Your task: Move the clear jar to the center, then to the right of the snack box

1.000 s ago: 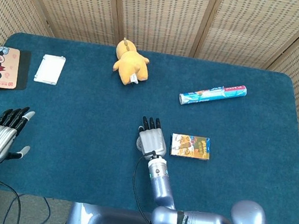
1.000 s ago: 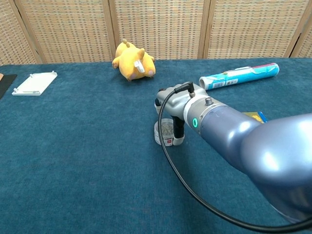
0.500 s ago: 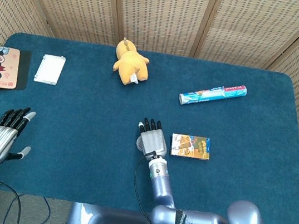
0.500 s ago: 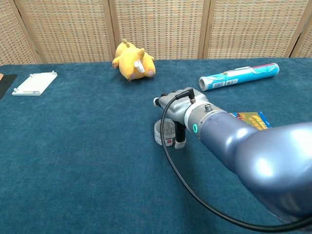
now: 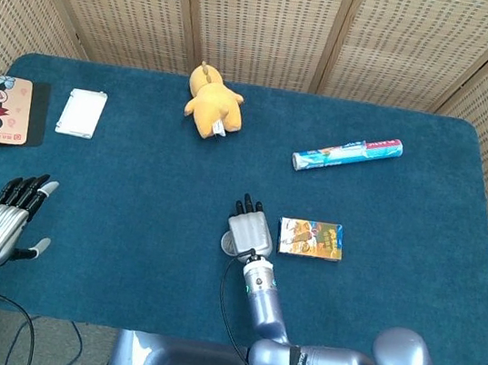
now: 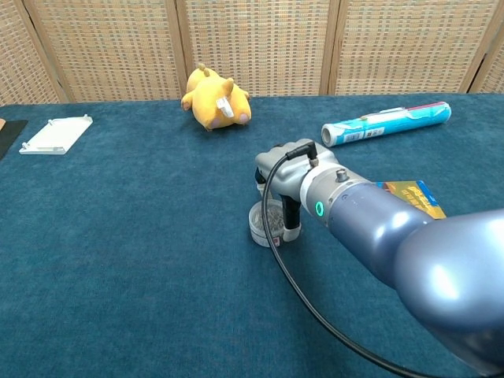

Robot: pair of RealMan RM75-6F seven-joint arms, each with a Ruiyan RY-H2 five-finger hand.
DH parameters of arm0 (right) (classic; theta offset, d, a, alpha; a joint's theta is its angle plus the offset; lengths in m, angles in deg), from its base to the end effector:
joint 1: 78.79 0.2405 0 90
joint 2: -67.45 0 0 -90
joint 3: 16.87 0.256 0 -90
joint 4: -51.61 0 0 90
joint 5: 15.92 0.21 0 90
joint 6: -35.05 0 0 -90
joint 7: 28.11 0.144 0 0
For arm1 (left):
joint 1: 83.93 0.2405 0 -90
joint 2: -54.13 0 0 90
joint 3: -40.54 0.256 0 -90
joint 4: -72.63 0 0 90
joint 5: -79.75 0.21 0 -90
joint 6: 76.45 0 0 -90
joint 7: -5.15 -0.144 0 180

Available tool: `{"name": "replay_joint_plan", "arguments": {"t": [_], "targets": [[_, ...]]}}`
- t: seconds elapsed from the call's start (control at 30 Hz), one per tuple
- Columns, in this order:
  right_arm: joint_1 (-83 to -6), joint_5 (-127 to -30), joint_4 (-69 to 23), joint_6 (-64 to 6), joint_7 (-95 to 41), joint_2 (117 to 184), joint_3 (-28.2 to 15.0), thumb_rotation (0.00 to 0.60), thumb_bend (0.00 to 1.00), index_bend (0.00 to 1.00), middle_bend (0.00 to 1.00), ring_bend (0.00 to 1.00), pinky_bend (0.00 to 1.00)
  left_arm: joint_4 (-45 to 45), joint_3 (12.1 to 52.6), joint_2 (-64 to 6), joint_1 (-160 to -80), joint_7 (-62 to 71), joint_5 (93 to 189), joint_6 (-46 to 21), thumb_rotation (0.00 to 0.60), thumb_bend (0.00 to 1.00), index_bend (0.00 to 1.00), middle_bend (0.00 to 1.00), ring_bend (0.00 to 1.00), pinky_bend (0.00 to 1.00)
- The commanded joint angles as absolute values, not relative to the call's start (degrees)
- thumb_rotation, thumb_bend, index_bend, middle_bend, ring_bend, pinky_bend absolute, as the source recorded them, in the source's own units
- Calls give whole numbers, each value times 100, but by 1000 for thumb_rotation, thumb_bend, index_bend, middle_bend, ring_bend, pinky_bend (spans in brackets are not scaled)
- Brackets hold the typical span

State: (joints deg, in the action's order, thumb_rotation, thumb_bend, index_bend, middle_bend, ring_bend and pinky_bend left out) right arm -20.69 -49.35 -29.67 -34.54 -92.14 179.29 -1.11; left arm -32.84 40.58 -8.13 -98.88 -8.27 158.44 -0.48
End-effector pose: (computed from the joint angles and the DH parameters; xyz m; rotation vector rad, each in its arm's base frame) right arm -0.0419 -0.3262 -0.1066 1.8740 -0.7232 0.5975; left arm -0.2598 0.2110 0.1261 -1.5690 -0.9687 -0.8138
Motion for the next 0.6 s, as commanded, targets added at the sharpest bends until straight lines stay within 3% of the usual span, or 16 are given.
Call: {"name": "replay_joint_plan", "arguments": {"t": [0.03, 0.6], "targets": [[-2065, -4955, -3051, -3504, -9242, 17897, -95, 600, 0, 631, 155, 0, 187, -3269, 4048, -813, -9886, -820, 15828, -75, 600, 292, 0, 0, 0, 0], [-2197, -5056, -3796, -3912, -9375, 17242, 0, 600, 0, 631, 155, 0, 189, -3231, 3964, -795, -9849, -757, 15777, -121, 600, 290, 0, 0, 0, 0]]}}
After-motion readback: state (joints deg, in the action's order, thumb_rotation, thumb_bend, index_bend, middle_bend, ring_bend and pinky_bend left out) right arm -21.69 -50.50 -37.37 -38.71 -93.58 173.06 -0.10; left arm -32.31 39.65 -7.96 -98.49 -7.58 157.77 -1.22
